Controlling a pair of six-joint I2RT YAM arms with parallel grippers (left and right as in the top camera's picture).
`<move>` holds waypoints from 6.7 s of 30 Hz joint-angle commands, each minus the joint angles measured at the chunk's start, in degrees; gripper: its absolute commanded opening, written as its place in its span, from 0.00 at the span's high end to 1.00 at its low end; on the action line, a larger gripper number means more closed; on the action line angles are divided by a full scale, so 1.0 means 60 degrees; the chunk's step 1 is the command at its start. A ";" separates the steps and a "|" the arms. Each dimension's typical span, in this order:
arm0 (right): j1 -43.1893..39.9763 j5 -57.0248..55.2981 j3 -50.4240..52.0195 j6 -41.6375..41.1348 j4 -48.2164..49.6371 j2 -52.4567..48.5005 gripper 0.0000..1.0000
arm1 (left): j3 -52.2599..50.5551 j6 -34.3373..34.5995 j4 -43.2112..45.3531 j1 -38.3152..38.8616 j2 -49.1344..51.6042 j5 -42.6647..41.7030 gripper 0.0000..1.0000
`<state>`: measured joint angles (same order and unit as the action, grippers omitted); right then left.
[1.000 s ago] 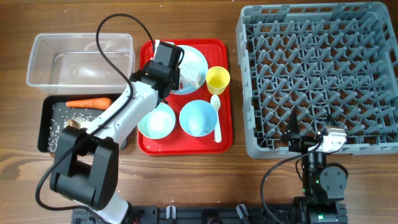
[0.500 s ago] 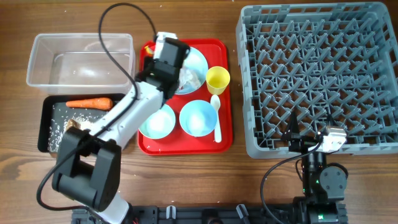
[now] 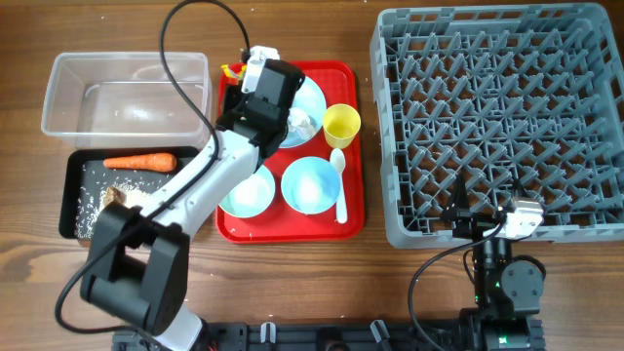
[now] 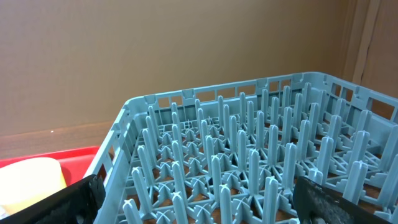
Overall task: Sort waste into correct bins and load items into the dishwasher rack
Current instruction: 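Lift the yellow wrapper up from the blue plate, then carry the yellow wrapper left and release it into the clear bin, then move the left gripper back to the blue plate and grasp the tissue, then carry the white tissue left and drop it into the clear bin, then move the left gripper to the blue plate and grasp the red wrapper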
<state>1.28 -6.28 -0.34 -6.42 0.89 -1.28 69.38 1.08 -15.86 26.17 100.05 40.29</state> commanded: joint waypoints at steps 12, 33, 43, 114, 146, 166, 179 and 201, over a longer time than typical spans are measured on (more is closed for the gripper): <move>-0.0040 -0.0095 0.0007 -0.0073 0.0040 -0.0011 0.00 | 0.0189 0.1836 -0.0732 -0.2025 -0.2328 -0.0641 0.96; -0.0040 -0.0095 0.0007 -0.0073 0.0040 -0.0011 0.00 | 0.0189 0.5013 0.0882 -0.6481 0.0820 -0.4819 0.91; -0.0040 -0.0095 0.0007 -0.0073 0.0040 -0.0011 0.00 | 0.0189 0.4357 0.1508 -0.6481 0.0841 -0.4823 0.29; -0.0040 -0.0095 0.0007 -0.0073 0.0040 -0.0011 0.00 | 0.0280 0.5184 0.0656 -0.1836 0.1395 -0.6105 0.96; -0.0040 -0.0095 0.0007 -0.0073 0.0036 -0.0018 0.00 | 0.0350 0.5129 -0.0750 -0.4783 -0.1785 -0.4710 0.96; -0.0040 -0.0095 0.0007 -0.0076 0.0036 -0.0018 0.00 | 0.0350 0.5151 0.0087 -0.5249 0.0718 -0.5144 0.81; -0.0040 -0.0095 0.0007 -0.0076 0.0040 -0.0018 0.00 | 0.0361 0.3952 0.0969 -0.5246 0.0044 -0.6983 0.00; -0.0040 -0.0095 0.0007 -0.0076 0.0036 -0.0018 0.00 | 0.0346 0.4335 -0.2830 -0.2284 -0.2718 -0.7817 0.00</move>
<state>1.28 -6.28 -0.34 -6.42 0.89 -1.28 70.89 26.22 -31.20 10.26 83.26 -5.96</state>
